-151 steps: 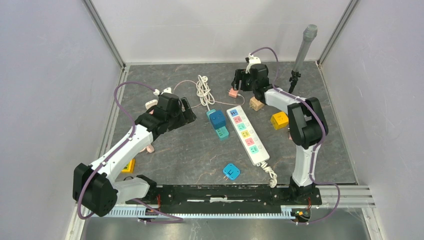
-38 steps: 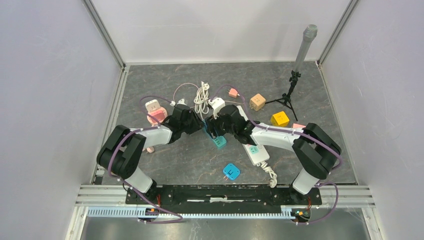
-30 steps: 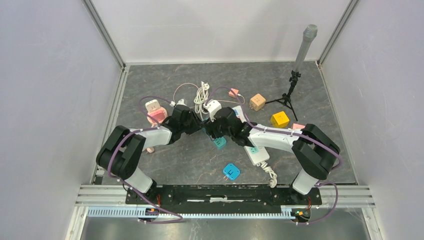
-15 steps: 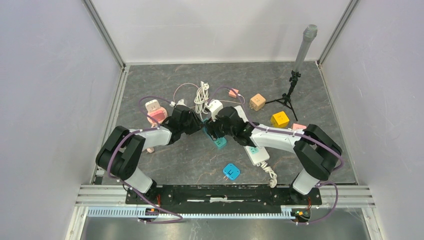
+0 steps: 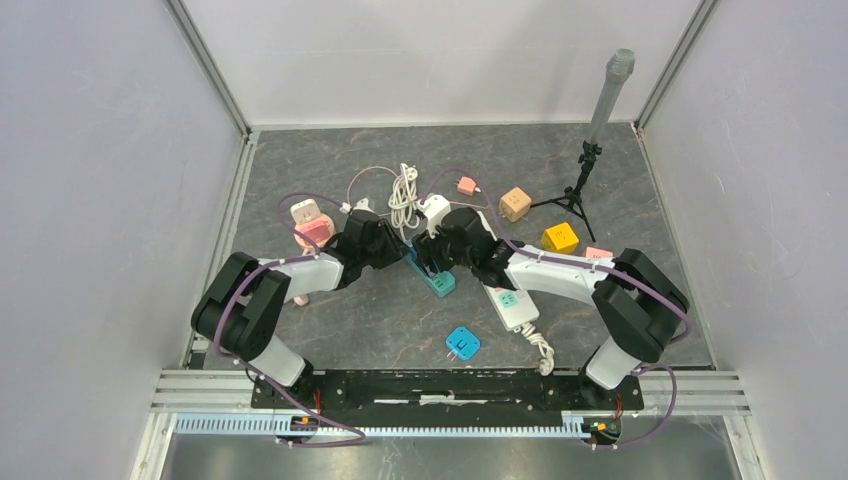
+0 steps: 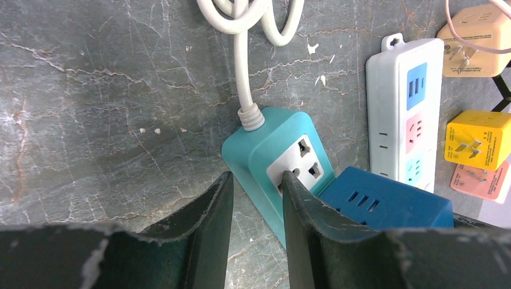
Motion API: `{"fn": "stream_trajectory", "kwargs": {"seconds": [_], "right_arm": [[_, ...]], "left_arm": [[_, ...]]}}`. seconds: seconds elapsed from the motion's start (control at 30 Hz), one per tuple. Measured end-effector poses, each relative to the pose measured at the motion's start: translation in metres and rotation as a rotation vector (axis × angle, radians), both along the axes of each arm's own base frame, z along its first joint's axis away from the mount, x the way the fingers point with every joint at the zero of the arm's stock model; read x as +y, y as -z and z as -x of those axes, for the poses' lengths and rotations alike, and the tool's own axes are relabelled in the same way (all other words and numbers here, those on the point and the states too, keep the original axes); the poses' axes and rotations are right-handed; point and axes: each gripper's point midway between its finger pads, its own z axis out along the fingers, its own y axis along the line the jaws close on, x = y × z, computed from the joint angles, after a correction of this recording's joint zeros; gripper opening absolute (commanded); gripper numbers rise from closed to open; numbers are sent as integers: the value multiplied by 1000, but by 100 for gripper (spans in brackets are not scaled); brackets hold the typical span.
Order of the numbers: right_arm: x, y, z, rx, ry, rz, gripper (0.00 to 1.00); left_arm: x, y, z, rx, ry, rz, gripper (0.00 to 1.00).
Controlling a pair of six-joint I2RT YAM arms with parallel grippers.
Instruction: Pull the plug off the socket
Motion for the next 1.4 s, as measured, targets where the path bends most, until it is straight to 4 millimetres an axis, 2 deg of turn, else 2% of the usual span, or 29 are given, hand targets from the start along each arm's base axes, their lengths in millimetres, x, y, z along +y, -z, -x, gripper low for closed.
{"fn": "stream_trajectory", "kwargs": {"seconds": [0.23,0.3,0.57,0.73,0.8,0.9,1.07,1.13,1.2,1.3,1.4], "right_arm": [[-3,3,1,33,21,22,0],[-2,2,-4,60,37,43,0],[10,-26,-16,31,50,-26,0],[1,-48,-18,-38,83,-71,0],[-6,-56,-20,-66,112,-76,0],[-18,-61,-28,-103,178,-68,0],[-34,-54,-43,-102,270,-47,0],[-40,-45,-50,-81,292,-39,2],[-41,-34,-58,-46,302,-39,6],[-39,-18,-66,10,284,-50,13],[-31,-13,-73,60,248,-84,20]], "left_arm": [[0,1,1,5,1,-2,40],[0,1,1,5,2,-2,40],[1,2,0,5,-4,-6,40],[1,2,1,5,-3,-6,41],[1,1,1,5,-2,-4,45],[3,0,2,18,-7,-14,58],[21,-2,18,97,-32,-81,79],[28,-11,25,115,-42,-106,87],[31,-28,26,100,-51,-109,92],[35,-63,22,37,-75,-100,96],[44,-91,21,-21,-110,-101,98]]}}
